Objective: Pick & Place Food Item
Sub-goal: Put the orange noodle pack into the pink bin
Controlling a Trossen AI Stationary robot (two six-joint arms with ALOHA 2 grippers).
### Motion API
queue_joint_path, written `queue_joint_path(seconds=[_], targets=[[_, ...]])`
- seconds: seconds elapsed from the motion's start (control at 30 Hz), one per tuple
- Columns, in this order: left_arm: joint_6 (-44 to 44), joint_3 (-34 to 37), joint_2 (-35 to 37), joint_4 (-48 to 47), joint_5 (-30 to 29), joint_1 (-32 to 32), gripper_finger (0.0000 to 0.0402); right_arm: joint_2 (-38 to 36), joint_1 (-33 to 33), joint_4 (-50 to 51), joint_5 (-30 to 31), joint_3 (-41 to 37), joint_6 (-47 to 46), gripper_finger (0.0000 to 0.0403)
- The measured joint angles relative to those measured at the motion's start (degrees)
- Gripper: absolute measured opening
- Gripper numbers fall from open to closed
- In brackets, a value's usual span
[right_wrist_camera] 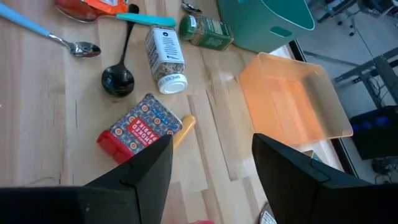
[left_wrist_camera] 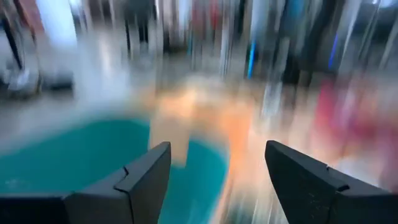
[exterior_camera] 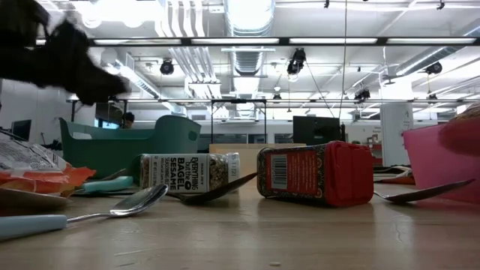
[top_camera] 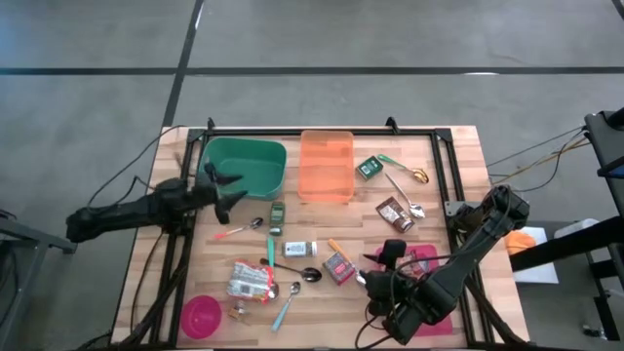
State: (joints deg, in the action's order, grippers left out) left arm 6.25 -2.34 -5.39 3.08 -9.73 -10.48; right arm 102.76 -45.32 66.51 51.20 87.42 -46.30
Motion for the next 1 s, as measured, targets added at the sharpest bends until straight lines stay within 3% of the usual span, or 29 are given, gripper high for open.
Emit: queue_joint_path(seconds=[0.1, 0.27, 0.43, 0.6, 1.0], targets=[[3.4, 2.1, -0.2, 10.1, 0.1, 0.0, 0.0261, 0.0, 0.2, 0.0, 0.0, 0.0, 0.0, 0.0219], [9.8, 1.8, -0.6, 11.7, 0.9, 0.2, 0.0261, 0.0, 0.2, 0.0, 0.0, 0.0, 0.0, 0.0219], [5.9, -0.9, -2.2, 6.8, 6.3, 0.3, 0.0261, 0.0, 0.4, 0.0, 0.0, -0.1, 0.0, 0.0219], [6.2, -6.5, -6.5, 0.8, 8.1, 0.3, 0.0261, 0.0, 0.8, 0.1, 0.0, -0.1, 0.0, 0.0219], [7.3, -23.9, -27.6, -16.3, 31.5, 1.6, 0.0261, 0.0, 1.2, 0.1, -0.1, -0.1, 0.0, 0.0219]])
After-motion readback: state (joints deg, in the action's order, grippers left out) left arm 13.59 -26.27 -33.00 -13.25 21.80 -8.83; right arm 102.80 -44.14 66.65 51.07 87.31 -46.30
